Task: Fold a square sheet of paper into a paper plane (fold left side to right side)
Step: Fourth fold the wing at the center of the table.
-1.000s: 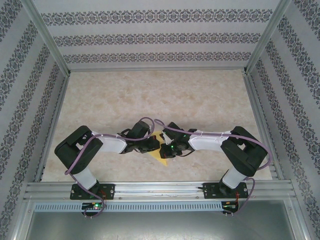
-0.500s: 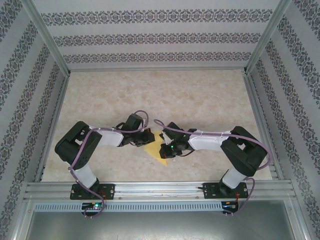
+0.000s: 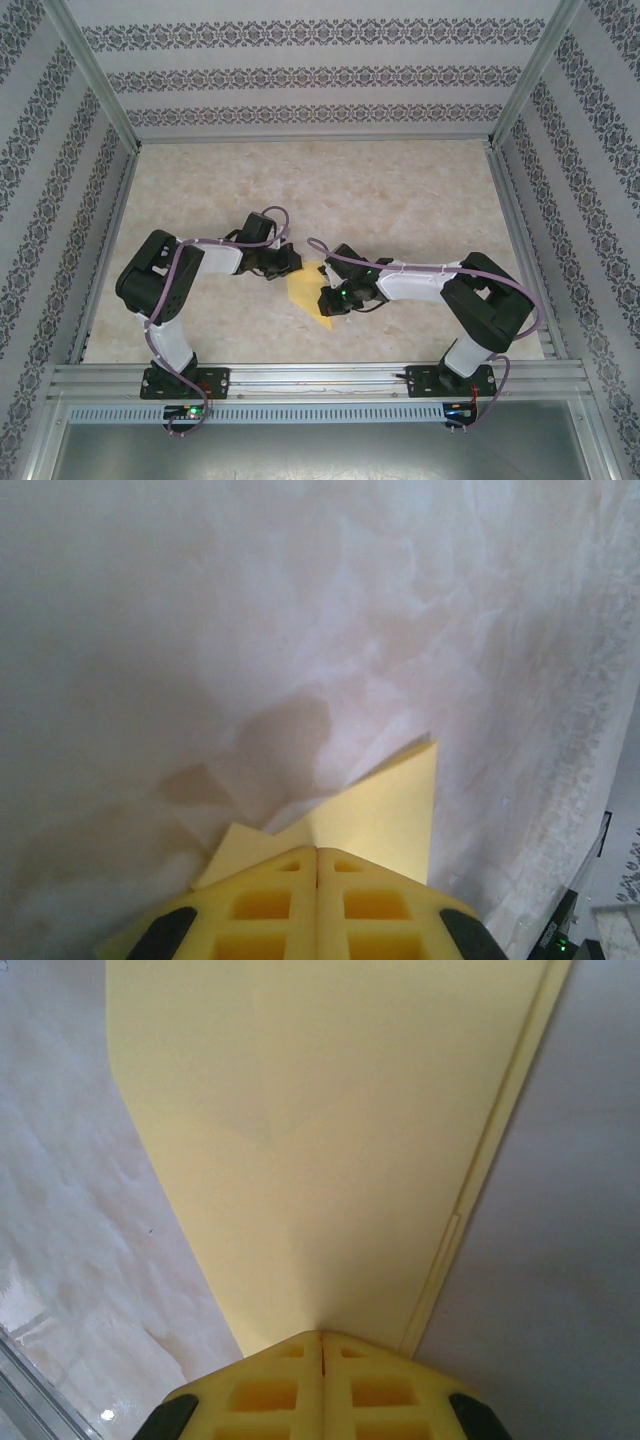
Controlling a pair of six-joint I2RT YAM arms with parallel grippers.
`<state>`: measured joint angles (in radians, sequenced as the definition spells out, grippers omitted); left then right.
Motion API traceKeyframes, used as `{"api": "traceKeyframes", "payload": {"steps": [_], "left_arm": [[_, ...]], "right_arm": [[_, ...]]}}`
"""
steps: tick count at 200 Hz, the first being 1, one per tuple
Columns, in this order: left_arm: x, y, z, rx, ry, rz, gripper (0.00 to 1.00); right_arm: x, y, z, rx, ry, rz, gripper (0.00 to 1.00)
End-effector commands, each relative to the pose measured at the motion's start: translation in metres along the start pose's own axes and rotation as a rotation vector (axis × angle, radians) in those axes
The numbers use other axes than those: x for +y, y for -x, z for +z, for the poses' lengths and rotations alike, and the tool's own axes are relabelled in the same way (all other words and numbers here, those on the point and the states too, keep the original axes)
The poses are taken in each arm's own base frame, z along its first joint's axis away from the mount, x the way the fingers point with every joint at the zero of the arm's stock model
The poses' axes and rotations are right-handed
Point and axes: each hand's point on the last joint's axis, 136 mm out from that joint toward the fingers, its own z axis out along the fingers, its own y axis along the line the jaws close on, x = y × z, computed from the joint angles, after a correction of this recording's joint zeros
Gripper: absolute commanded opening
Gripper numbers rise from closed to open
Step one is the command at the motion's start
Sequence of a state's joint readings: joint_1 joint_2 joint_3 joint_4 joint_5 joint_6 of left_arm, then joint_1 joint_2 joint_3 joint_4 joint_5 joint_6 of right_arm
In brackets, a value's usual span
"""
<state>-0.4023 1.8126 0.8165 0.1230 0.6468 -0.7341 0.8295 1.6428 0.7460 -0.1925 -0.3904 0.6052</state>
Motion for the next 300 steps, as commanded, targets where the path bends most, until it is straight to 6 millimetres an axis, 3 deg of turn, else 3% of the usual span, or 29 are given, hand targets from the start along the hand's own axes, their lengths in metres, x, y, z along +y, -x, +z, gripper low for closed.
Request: {"api": "traceKeyframes", "payload": {"steps": [1,52,87,116,150,173,222,262,300], "left_arm": [[0.044,0.043,-0.013,-0.131,0.178,0.001,0.04],[0.016,0.057,-0.042,-0.187,0.148,0.06,0.03],[-0.024,0.029,-0.059,-0.18,0.055,0.14,0.03],[-0.054,-0.007,-0.05,-0.12,-0.053,0.18,0.03],[-0.068,-0.034,-0.02,-0.03,-0.087,0.207,0.03],[-0.061,-0.036,-0.003,-0.004,-0.069,0.19,0.03],[-0.024,-0.045,0.015,0.021,0.017,0.135,0.03],[0.006,-0.056,0.018,0.035,0.103,0.097,0.01],[0.018,-0.066,0.018,0.049,0.13,0.087,0.0]], "right_arm": [[-0.08,-0.076,0.01,0.229,-0.305,0.1,0.0],[-0.075,-0.074,0.012,0.218,-0.275,0.106,0.0],[-0.072,-0.069,0.011,0.199,-0.255,0.111,0.0],[-0.074,-0.067,0.011,0.196,-0.254,0.117,0.0],[-0.074,-0.067,0.012,0.2,-0.255,0.117,0.0],[-0.074,-0.067,0.012,0.201,-0.255,0.118,0.0],[-0.062,-0.058,0.012,0.183,-0.211,0.107,0.0],[-0.028,-0.03,0.005,0.111,-0.095,0.07,0.0],[0.017,0.004,-0.016,0.014,0.039,0.015,0.0]]}}
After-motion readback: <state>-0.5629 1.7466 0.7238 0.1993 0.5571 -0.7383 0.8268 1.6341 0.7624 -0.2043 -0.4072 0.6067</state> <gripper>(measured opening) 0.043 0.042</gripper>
